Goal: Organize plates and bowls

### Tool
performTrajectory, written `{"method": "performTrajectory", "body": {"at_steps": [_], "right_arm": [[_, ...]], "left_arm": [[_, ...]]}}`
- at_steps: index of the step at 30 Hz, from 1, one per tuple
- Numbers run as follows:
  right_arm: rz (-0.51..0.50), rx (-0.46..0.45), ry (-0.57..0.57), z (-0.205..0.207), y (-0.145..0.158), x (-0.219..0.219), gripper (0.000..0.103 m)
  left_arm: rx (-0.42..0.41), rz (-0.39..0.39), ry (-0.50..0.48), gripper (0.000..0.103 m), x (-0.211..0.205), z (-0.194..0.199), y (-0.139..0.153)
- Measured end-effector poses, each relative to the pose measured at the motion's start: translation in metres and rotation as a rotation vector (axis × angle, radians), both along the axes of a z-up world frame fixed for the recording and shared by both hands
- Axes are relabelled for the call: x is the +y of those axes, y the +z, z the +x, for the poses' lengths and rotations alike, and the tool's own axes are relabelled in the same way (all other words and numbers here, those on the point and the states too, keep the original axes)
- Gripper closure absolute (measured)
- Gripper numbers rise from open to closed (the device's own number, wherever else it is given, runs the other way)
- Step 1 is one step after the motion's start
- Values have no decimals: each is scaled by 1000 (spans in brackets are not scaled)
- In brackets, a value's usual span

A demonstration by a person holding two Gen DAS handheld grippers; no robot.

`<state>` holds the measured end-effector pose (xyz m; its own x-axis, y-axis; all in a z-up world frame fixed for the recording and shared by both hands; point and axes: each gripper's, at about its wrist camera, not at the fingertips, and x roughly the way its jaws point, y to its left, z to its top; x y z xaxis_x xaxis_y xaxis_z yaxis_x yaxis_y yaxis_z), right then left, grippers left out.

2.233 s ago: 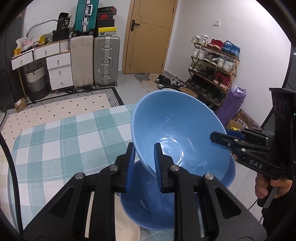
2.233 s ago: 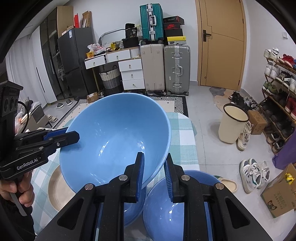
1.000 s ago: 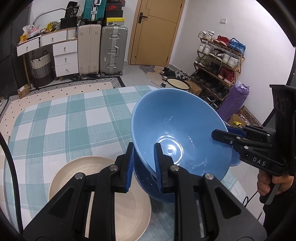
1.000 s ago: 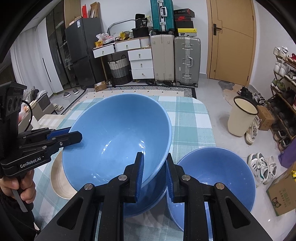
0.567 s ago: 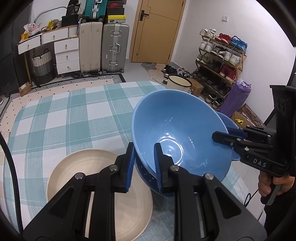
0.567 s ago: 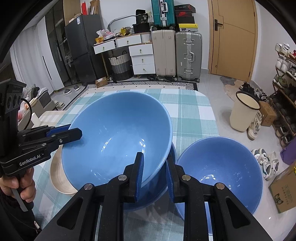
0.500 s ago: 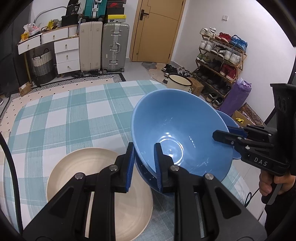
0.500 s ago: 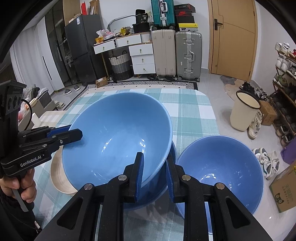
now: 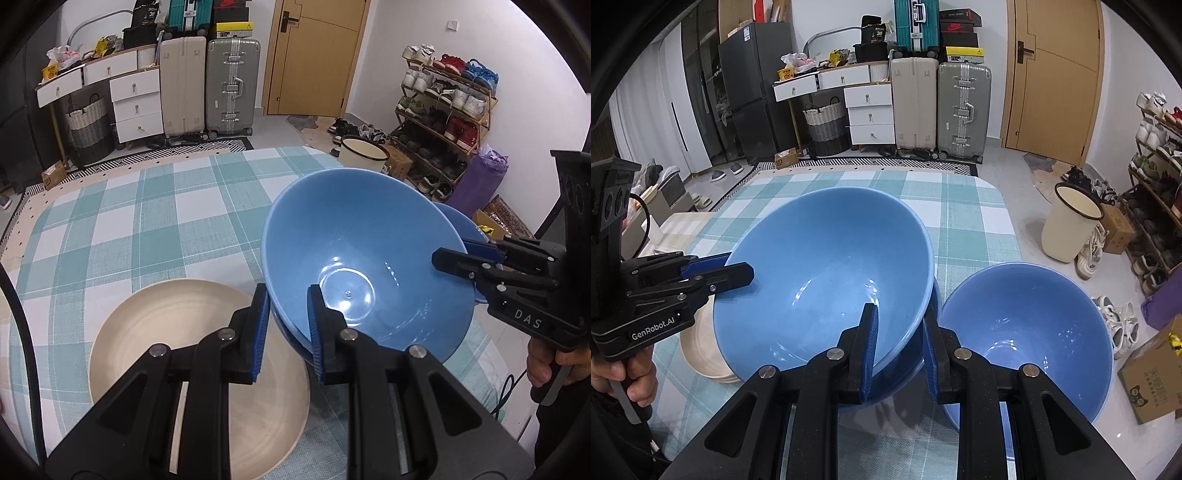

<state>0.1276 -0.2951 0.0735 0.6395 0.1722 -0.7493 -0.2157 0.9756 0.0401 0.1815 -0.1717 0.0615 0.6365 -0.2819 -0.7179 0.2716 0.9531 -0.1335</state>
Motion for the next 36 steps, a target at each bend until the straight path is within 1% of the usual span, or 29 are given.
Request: {"method": "performTrajectory", "body": {"at_steps": [8, 16, 20, 27, 30, 36], "right_arm": [[-31, 2, -2, -2, -6, 4, 80], [-49, 10, -7, -1, -11, 4, 80], [-62, 12, -6, 0, -13, 7, 80], [-105, 7, -9, 1, -17, 8, 80], [-122, 3, -16, 1, -19, 8, 80], [-108, 1, -13, 1, -19, 2, 80]], "left_arm": [[-8, 43, 0, 86, -4, 1, -10], [17, 38, -5, 86, -3, 4, -20], [31, 16, -4, 86, 0, 7, -25], [48, 12, -8, 86, -1, 11, -32], [41, 22, -1, 86, -1, 13, -33], [42, 7, 7, 86, 4, 13, -32]]}}
